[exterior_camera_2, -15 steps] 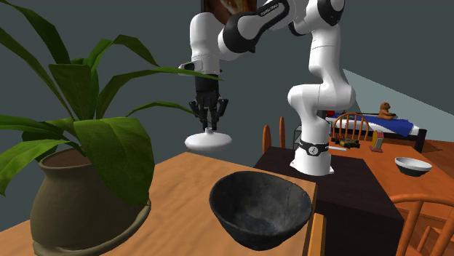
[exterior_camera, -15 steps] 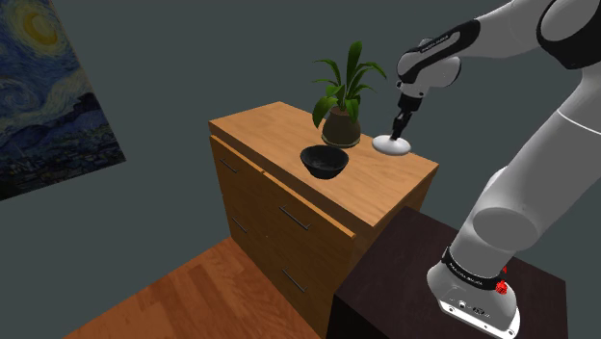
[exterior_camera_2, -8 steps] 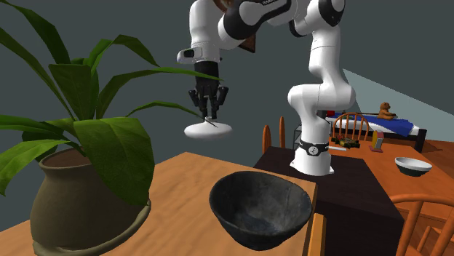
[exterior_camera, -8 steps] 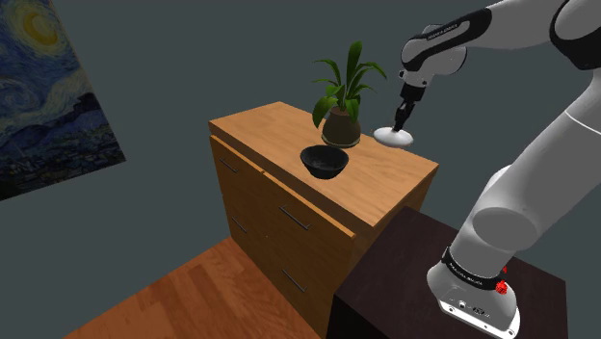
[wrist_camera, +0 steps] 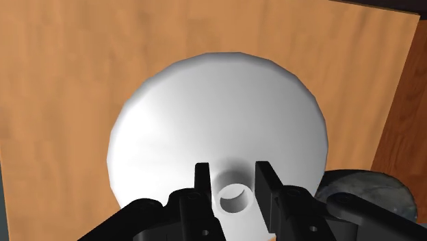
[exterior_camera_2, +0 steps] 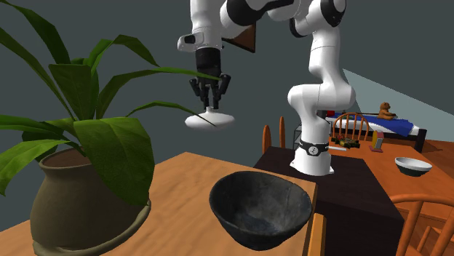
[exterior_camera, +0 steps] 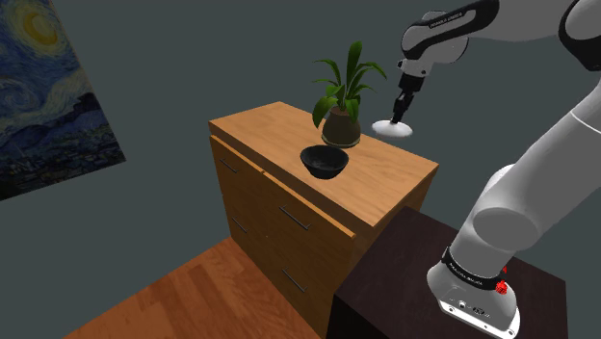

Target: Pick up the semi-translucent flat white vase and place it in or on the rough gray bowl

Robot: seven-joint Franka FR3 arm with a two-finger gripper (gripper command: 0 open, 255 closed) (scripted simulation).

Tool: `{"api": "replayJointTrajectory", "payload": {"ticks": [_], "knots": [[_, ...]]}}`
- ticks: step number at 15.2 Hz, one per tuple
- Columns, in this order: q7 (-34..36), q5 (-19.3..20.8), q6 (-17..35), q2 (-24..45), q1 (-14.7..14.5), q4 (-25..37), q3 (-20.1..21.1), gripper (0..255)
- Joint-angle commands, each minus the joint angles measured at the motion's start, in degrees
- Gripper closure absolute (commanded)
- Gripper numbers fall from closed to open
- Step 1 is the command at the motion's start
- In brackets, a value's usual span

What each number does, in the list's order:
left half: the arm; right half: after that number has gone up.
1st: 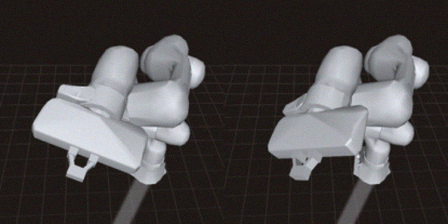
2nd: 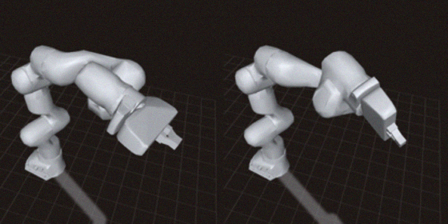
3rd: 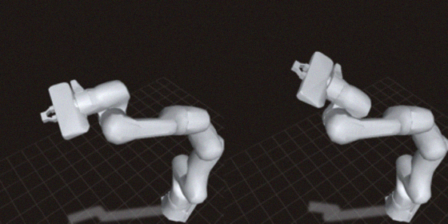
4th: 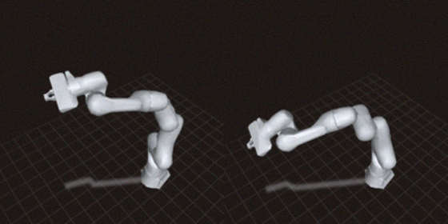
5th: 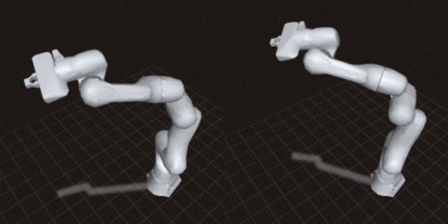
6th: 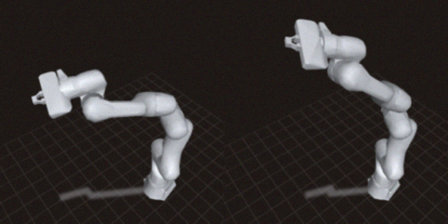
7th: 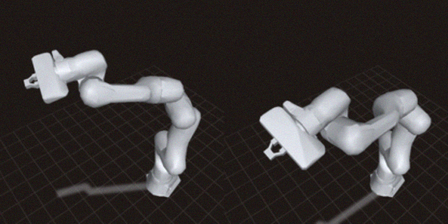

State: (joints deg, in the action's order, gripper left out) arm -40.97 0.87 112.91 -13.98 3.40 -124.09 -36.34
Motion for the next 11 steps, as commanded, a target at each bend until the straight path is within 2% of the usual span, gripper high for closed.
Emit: {"api": "replayJointTrajectory", "payload": {"ticks": [1,11], "knots": [[2.5,-0.3,-0.5,-0.1,-1.0,0.5,1.7,255],[15.0,-3.4,-1.4,3.3,-6.9,5.1,9.7,255]]}}
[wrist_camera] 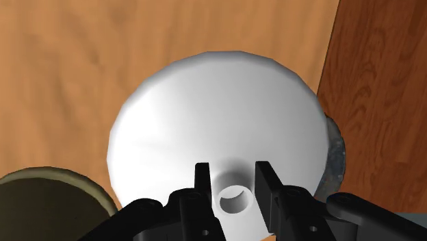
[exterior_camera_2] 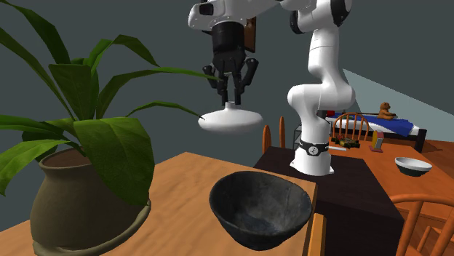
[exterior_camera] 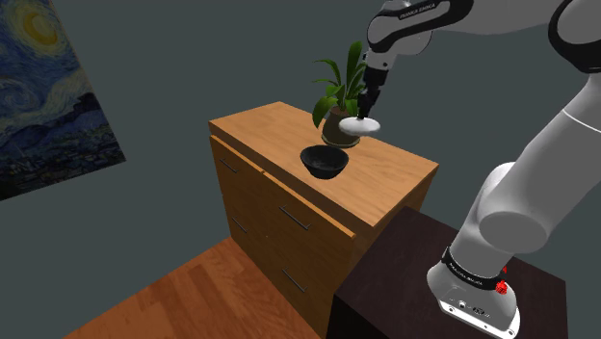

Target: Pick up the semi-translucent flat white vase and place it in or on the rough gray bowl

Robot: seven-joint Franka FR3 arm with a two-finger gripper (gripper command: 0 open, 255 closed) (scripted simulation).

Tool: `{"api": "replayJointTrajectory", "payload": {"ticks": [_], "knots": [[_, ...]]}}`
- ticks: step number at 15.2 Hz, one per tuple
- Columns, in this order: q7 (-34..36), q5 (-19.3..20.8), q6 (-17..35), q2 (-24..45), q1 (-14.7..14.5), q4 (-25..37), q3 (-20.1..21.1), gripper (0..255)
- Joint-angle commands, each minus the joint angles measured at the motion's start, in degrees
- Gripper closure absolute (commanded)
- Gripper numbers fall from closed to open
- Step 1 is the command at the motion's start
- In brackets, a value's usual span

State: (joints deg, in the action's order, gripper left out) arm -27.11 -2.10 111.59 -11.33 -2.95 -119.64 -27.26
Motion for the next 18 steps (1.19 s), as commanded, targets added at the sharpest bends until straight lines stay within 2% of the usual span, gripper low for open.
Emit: {"api": "replayJointTrajectory", "payload": {"ticks": [1,9,18], "knots": [[2.2,-0.8,-0.2,1.3,-1.1,1.5,1.3,255],[10.2,-3.6,-2.0,7.9,-5.5,10.1,6.0,255],[9.1,-4.4,4.7,9.1,-5.5,4.5,5.9,255]]}}
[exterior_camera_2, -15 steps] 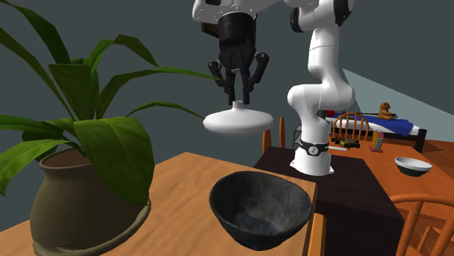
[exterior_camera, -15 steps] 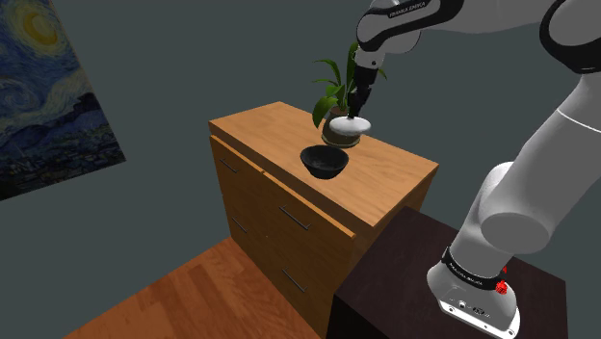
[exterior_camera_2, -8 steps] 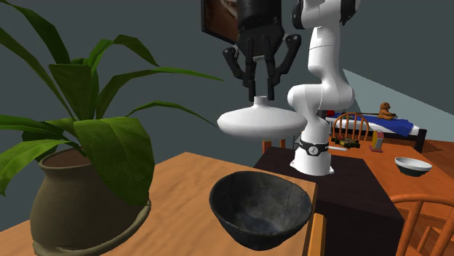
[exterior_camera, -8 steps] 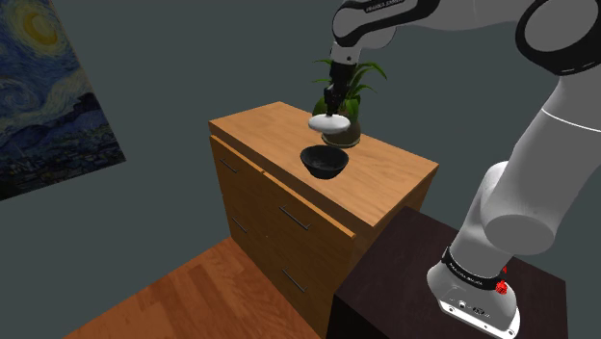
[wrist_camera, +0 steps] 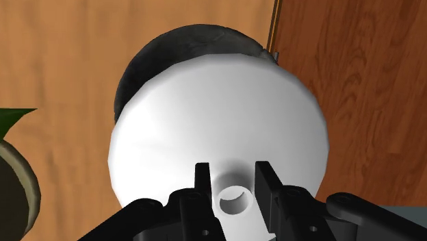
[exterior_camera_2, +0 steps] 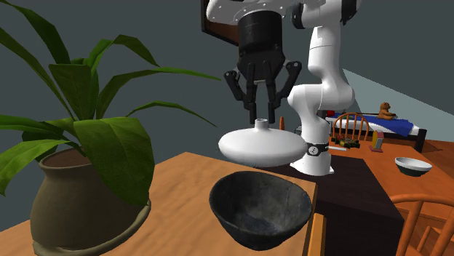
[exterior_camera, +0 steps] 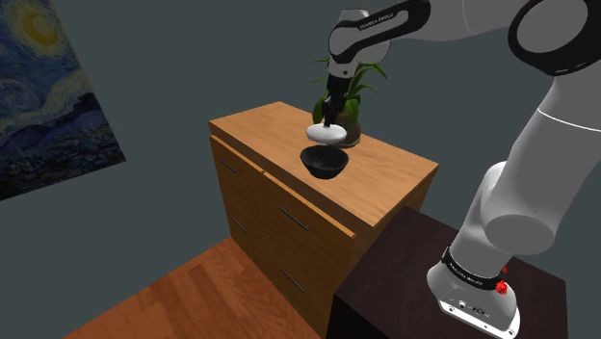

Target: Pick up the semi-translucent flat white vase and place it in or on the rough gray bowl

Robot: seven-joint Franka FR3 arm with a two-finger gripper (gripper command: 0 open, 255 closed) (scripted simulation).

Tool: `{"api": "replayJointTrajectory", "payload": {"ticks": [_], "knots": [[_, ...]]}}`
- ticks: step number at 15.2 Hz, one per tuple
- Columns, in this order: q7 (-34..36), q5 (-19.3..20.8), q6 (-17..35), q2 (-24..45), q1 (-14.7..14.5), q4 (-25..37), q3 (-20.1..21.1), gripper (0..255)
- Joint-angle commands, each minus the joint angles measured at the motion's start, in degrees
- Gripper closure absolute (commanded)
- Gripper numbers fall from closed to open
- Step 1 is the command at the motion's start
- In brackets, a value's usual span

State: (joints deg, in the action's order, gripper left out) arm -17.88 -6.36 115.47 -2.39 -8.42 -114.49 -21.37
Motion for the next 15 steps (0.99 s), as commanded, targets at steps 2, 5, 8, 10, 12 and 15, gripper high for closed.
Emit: {"api": "replayJointTrajectory", "payload": {"ticks": [2,5,8,10,12,15], "knots": [[-0.4,-0.4,2.3,0.6,0.0,-1.8,0.0,255],[-0.9,-0.8,4.5,1.3,0.0,-3.4,-0.1,255],[-1.4,-1.3,6.7,2.1,0.0,-4.8,-0.1,255],[-1.8,-1.7,8.2,2.7,0.0,-5.8,-0.1,255],[-2.3,-2.2,9.6,3.3,0.0,-6.6,-0.1,255],[-2.4,-2.4,10.2,3.6,0.0,-7.0,-0.1,255]]}}
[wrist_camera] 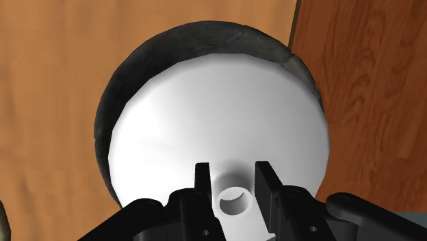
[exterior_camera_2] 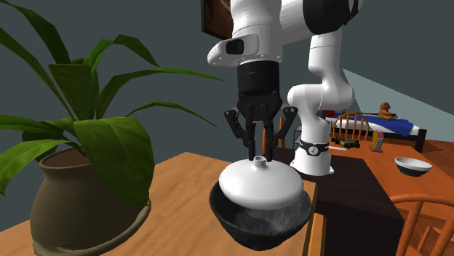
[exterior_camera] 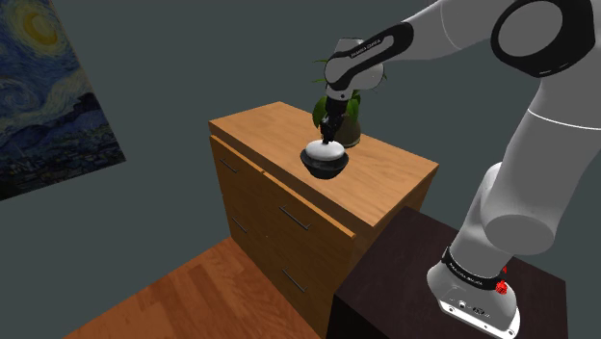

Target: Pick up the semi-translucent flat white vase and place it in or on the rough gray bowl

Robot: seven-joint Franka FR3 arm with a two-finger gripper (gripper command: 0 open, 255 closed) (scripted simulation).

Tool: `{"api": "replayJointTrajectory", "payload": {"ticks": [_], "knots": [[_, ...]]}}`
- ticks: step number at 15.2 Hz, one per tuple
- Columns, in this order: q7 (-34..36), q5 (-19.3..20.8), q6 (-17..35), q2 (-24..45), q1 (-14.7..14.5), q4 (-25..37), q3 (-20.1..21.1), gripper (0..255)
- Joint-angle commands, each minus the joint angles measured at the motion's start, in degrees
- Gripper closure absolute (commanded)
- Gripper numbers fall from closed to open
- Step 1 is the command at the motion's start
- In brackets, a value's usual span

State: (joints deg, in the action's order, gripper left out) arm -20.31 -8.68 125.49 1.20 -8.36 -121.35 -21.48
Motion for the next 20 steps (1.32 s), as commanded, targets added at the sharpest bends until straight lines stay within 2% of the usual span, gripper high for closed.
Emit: {"api": "replayJointTrajectory", "payload": {"ticks": [1,5,6,11,15,20], "knots": [[0.0,0.0,0.2,0.0,0.0,-0.1,0.0,255],[0.0,0.0,0.2,0.0,0.0,-0.1,0.0,255],[0.0,0.0,0.2,0.0,0.0,-0.1,0.0,0],[0.0,0.0,0.2,0.0,0.0,-0.1,0.0,0],[1.3,1.9,-6.6,-3.2,0.2,3.7,-0.2,0],[1.3,1.9,-6.6,-3.2,0.2,3.7,-0.2,0]]}}
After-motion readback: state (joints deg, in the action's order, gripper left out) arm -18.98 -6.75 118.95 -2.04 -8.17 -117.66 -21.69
